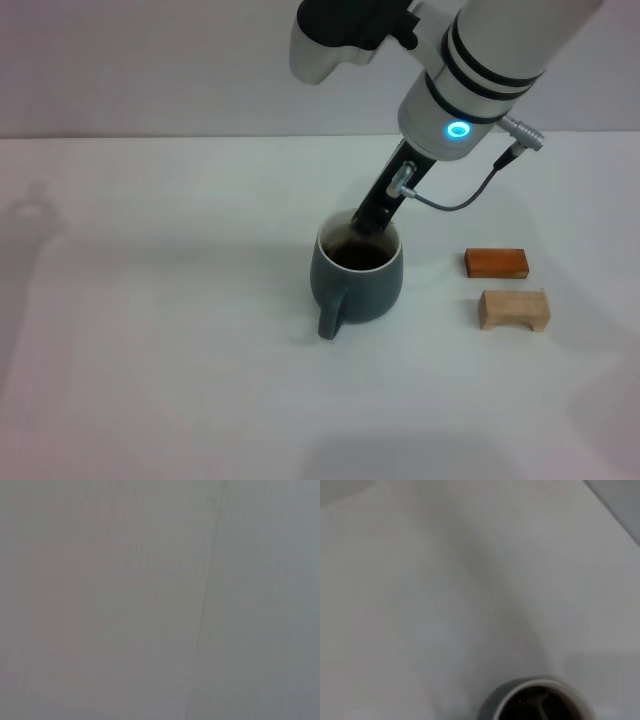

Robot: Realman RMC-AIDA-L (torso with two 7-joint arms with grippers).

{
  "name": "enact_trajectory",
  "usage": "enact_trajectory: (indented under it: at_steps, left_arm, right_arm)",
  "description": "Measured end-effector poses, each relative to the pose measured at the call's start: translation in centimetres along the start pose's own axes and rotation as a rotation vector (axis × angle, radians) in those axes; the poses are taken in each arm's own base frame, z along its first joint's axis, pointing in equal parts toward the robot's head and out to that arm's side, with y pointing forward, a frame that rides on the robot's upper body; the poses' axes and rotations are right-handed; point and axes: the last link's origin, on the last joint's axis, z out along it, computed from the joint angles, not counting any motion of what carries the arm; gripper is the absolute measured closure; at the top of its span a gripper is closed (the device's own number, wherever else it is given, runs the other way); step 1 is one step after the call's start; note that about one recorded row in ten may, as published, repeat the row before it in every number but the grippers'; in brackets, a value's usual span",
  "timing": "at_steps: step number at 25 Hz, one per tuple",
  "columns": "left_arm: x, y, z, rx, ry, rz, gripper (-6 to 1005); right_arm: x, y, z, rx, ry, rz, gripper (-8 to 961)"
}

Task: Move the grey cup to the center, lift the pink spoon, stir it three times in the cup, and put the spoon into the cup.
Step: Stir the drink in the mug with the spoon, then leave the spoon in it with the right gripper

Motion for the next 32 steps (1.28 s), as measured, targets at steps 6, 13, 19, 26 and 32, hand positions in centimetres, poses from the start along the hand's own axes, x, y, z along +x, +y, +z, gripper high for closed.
enact_trajectory:
  at_steps: [6,13,19,26,32]
  left_arm:
    - [0.0,0.0,-0.1,0.001,0.000,0.000,1001]
    - [0.0,-0.1,-0.2,0.004,-0.001,0.000,1001]
    - [0.0,-0.2,-0.3,0.004,0.001,-0.005,1001]
    - [0.1,-0.3,-0.3,0.004,0.001,-0.008,1001]
    - [0.1,-0.3,-0.3,0.004,0.002,-0.007,1001]
  right_arm:
    - [0.6,-0.1,0.1,0.010,0.044,0.000,810]
    - [0.1,1.3,0.1,-0.059,0.025,-0.022,810]
    - [0.3,-0.1,0.4,0.027,0.037,-0.011,810]
    - [1.1,0.6,0.5,-0.016,0.087,-0.010,810]
    - [0.1,0.4,0.5,0.018,0.032,-0.018,810]
